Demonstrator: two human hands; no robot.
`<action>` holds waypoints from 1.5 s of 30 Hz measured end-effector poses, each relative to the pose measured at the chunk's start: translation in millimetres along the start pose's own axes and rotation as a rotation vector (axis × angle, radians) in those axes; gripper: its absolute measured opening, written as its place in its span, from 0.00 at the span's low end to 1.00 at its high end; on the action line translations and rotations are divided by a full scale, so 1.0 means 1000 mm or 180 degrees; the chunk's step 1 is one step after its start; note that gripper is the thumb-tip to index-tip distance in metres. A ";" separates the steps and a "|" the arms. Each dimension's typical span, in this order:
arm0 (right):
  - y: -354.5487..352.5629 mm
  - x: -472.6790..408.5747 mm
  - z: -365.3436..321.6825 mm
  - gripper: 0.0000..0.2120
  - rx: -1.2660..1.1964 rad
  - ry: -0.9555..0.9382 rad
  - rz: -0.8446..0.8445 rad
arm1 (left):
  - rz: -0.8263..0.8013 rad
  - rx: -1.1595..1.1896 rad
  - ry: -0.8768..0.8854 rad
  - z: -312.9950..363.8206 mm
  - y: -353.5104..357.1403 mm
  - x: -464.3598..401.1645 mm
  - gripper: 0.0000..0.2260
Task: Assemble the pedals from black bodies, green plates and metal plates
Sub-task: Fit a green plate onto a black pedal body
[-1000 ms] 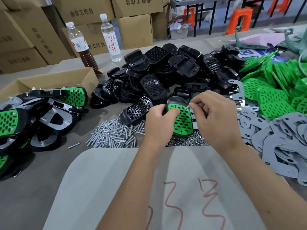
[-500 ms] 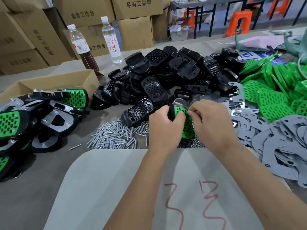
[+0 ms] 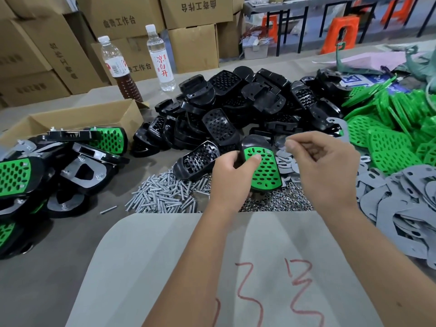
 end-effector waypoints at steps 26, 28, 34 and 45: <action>0.018 0.013 -0.007 0.06 -0.0337 0.0108 -0.0281 | -0.0200 -0.0623 0.1094 0.031 0.018 0.019 0.07; 0.022 0.017 -0.017 0.06 0.0053 -0.0186 -0.0367 | -0.0091 -0.0475 0.1012 0.031 0.014 0.017 0.05; 0.055 0.041 -0.016 0.23 0.0450 -0.0041 -0.1563 | -0.0028 -0.0087 0.0873 0.034 -0.009 0.005 0.10; 0.105 0.091 -0.051 0.13 0.1471 -0.1011 -0.2005 | 0.0928 0.1717 -0.0281 0.013 -0.086 -0.027 0.12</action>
Point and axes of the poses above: each hand's wrist, its own x-axis away from the middle knuckle, its own y-axis out of the palm, z = x × y, the point moved 10 cm from there along -x, towards the middle knuckle, and after that the axes turned 10 degrees about z, right-handed, at the moved point
